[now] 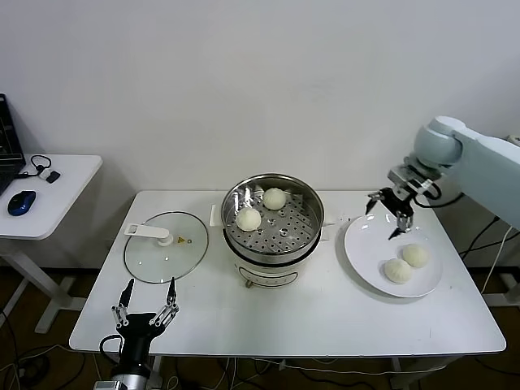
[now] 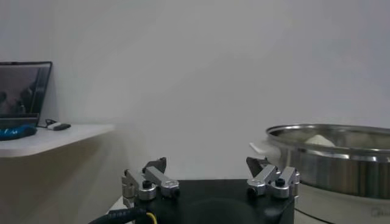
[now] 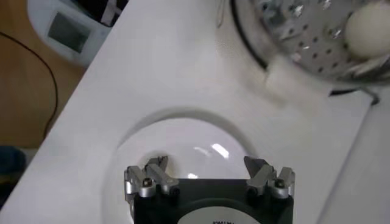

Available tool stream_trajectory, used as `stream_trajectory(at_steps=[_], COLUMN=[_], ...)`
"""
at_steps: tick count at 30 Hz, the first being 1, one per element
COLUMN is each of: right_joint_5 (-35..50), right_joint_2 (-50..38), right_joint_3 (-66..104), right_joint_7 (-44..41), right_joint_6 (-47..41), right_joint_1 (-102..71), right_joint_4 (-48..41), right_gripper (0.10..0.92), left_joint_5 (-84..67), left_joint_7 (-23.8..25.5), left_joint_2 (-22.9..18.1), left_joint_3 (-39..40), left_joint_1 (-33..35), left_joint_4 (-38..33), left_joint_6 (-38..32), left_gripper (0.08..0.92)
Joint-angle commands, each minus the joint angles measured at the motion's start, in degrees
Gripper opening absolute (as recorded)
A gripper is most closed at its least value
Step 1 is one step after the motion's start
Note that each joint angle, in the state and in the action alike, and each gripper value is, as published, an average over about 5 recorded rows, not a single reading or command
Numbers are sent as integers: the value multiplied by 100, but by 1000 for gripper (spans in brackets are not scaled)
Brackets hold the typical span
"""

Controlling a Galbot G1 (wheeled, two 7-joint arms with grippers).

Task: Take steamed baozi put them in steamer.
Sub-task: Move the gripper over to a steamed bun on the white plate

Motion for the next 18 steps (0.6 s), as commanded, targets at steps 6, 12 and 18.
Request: stream_trajectory(at_steps=[6, 12, 18], right_joint_5=[-683, -1027, -987], right_joint_2=[-279, 199, 509], right_joint_3=[1172, 1361, 1371], right_joint_7=[-65, 20, 110], right_joint_6=[-295, -330, -495], right_joint_1=[-1626, -1762, -1886], right_joint_4=[-1116, -1626, -1694], right_gripper=[823, 823, 823], left_joint_5=[9, 7, -4], left_joint_7=[0, -1, -4], left_joint_2=[3, -1, -5], left_joint_3=[-5, -13, -31], left_joint_1=[87, 153, 133], left_joint_4=[11, 26, 43], left_joint_6=[-54, -92, -80], left_gripper=[823, 823, 823])
